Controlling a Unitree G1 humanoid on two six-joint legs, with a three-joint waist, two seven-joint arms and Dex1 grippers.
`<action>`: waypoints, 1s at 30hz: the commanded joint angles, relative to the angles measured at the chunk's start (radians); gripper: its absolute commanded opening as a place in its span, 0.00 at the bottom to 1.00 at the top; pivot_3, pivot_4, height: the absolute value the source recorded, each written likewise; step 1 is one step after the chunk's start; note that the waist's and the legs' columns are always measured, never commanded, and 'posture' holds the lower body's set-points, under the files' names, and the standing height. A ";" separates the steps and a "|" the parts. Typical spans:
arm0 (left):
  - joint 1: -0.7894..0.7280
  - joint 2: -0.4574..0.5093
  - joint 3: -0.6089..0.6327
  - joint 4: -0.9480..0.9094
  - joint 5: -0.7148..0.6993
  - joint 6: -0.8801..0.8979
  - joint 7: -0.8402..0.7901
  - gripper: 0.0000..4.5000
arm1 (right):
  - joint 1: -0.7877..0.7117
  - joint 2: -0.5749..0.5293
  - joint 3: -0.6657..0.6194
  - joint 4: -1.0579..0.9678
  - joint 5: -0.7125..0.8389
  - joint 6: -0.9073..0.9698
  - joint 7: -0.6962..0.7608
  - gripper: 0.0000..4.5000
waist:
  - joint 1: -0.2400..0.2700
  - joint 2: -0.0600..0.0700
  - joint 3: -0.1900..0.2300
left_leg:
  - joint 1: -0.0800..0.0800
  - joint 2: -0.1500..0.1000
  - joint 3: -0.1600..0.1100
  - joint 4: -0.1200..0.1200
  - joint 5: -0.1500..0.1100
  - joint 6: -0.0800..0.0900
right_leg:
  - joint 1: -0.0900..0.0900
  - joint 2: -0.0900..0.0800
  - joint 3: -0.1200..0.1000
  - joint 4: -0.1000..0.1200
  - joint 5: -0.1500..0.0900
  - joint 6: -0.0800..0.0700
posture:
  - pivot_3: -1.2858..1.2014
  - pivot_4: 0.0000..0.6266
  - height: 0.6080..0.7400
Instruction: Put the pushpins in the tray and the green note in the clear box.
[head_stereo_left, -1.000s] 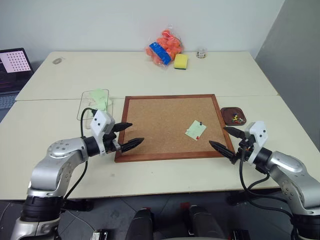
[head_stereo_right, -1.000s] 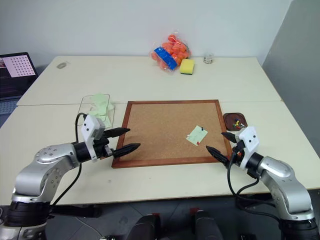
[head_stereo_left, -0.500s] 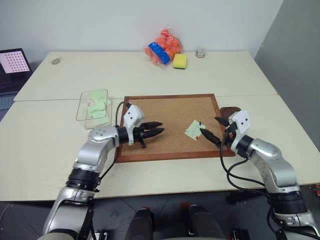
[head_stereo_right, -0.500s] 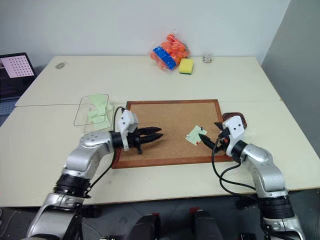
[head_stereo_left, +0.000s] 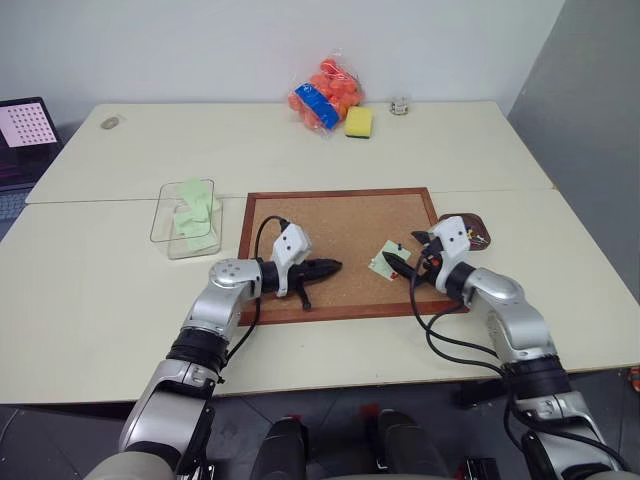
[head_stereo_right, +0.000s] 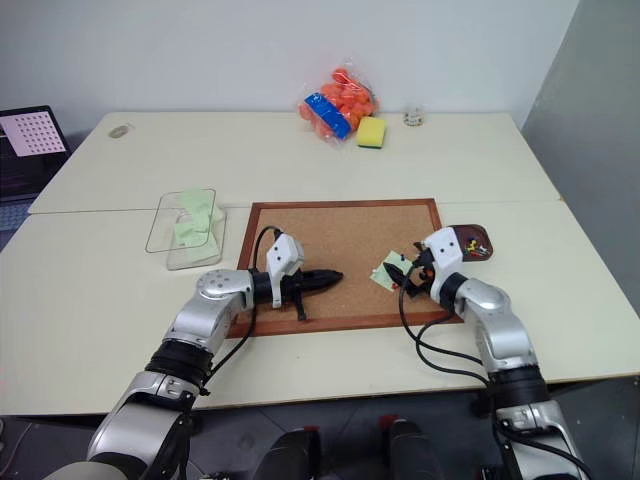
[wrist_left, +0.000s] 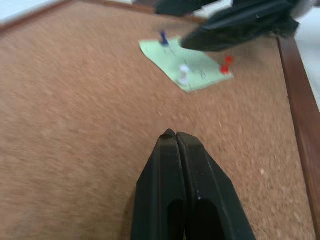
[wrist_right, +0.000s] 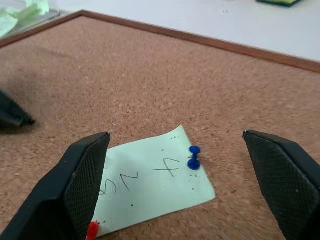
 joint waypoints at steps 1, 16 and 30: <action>0.058 0.007 -0.029 -0.016 0.032 -0.004 -0.013 0.01 | -0.052 0.007 -0.001 0.052 -0.022 -0.047 0.008 1.00 | -0.001 0.001 -0.001 | 0.000 0.000 0.000 0.000 0.000 0.000 | 0.000 0.000 0.000 0.000 0.000 0.000 | 0.52 0.24 1.00; 0.112 0.031 0.011 -0.113 0.019 0.047 0.009 0.00 | -0.063 0.014 -0.030 0.125 -0.021 -0.074 0.014 0.54 | -0.005 0.003 -0.002 | 0.001 0.001 0.000 0.000 0.000 0.000 | 0.000 0.000 0.000 0.000 0.000 0.000 | 0.52 0.24 1.00; 0.109 0.039 0.021 -0.137 0.022 0.052 0.024 0.00 | -0.093 0.031 -0.013 0.206 -0.051 -0.128 0.017 0.00 | -0.014 0.003 -0.002 | 0.001 0.001 0.000 0.000 0.000 0.000 | 0.000 0.000 0.000 0.001 0.000 0.000 | 0.52 0.24 1.00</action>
